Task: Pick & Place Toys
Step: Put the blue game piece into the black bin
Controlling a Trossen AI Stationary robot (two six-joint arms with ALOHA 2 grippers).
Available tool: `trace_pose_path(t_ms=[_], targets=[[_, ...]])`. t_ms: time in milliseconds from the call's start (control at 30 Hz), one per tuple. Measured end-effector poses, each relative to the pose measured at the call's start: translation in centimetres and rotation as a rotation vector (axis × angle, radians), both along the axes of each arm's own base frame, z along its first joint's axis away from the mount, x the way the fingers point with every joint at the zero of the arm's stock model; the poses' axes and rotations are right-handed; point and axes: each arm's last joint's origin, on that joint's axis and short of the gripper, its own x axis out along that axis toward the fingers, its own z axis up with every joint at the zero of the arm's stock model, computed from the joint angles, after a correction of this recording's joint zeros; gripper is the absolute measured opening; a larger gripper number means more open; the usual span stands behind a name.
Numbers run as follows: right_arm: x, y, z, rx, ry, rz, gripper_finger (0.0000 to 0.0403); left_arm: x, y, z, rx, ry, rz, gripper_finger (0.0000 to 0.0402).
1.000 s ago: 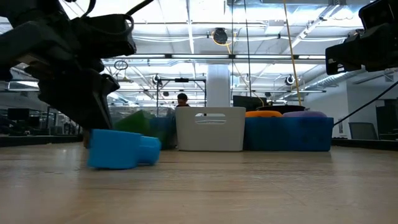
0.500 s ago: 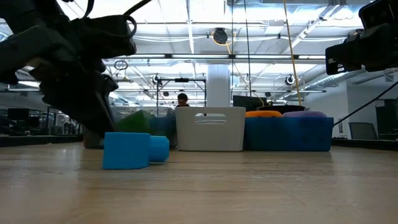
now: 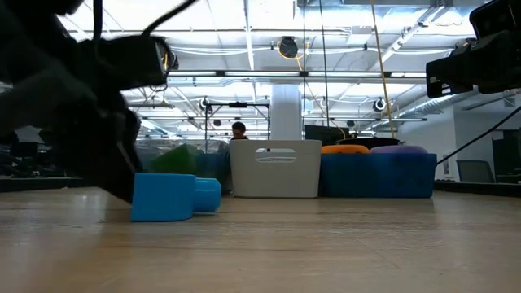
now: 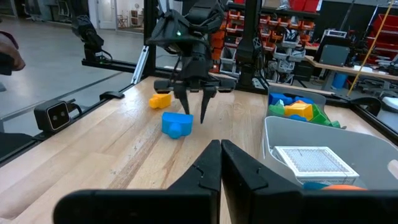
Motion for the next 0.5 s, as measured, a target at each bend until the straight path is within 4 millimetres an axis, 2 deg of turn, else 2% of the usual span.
trace_pose_path(t_ms=[133,233,333,500], targets=[[0.0,0.0,0.0,-0.001,0.001,0.0,0.0004,0.3,-1.0,0.4,0.006,-0.075,-0.088,0.0183],[0.0,0.0,0.0,-0.001,0.001,0.0,0.0004,0.6,-1.5,0.6,0.015,-0.115,-0.136,0.0211],[0.0,0.0,0.0,-0.001,0.001,0.0,0.0004,1.0,-1.3,0.7,0.035,-0.143,-0.13,0.0223],[0.0,0.0,0.0,-0.001,0.0,0.0,0.0004,1.7,-0.3,0.9,0.072,-0.17,-0.107,0.0217]])
